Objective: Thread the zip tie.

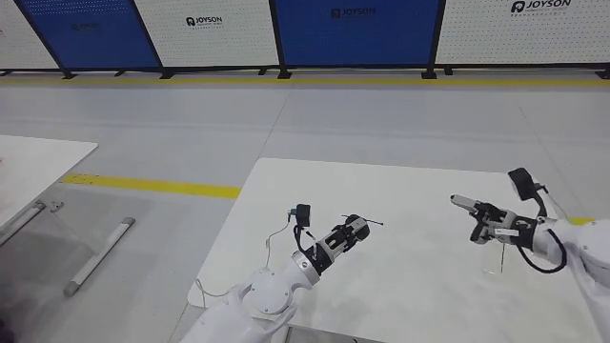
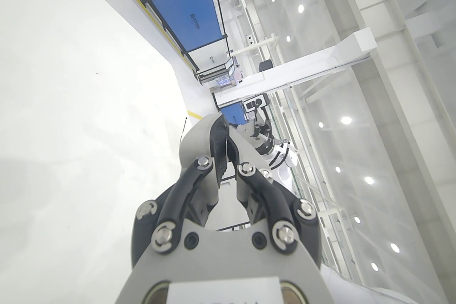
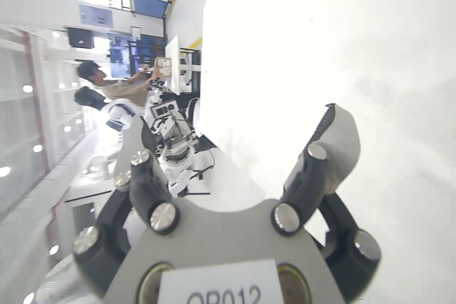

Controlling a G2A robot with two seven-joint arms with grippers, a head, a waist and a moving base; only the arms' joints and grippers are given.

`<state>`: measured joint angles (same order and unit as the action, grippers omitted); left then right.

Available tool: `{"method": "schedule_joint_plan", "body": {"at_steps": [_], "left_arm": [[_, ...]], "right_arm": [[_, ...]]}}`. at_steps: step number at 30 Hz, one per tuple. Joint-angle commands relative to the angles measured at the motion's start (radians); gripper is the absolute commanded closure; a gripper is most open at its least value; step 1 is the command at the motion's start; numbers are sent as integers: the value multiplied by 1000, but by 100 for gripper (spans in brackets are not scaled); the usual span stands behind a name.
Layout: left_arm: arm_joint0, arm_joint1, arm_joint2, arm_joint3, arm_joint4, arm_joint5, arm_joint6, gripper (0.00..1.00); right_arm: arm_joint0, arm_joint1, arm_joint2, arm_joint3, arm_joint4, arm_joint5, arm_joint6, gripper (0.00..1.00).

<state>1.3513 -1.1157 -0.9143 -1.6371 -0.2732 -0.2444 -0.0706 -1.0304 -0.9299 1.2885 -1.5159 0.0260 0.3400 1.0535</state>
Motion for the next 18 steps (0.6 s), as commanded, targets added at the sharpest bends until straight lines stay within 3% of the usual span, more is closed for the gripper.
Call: {"method": "schedule_joint_plan", "body": {"at_steps": [1, 4, 6, 18], "left_arm": [[0, 0, 0, 0, 0, 0, 0, 100], [0, 0, 0, 0, 0, 0, 0, 100], [0, 0, 0, 0, 0, 0, 0, 100], [0, 0, 0, 0, 0, 0, 0, 100]], "right_arm": [[48, 8, -19, 31, -101, 0, 94, 0], [138, 5, -78, 108, -236, 0, 205, 0], [177, -7, -101, 142, -231, 0, 232, 0], [181, -10, -100, 146, -215, 0, 231, 0]]}}
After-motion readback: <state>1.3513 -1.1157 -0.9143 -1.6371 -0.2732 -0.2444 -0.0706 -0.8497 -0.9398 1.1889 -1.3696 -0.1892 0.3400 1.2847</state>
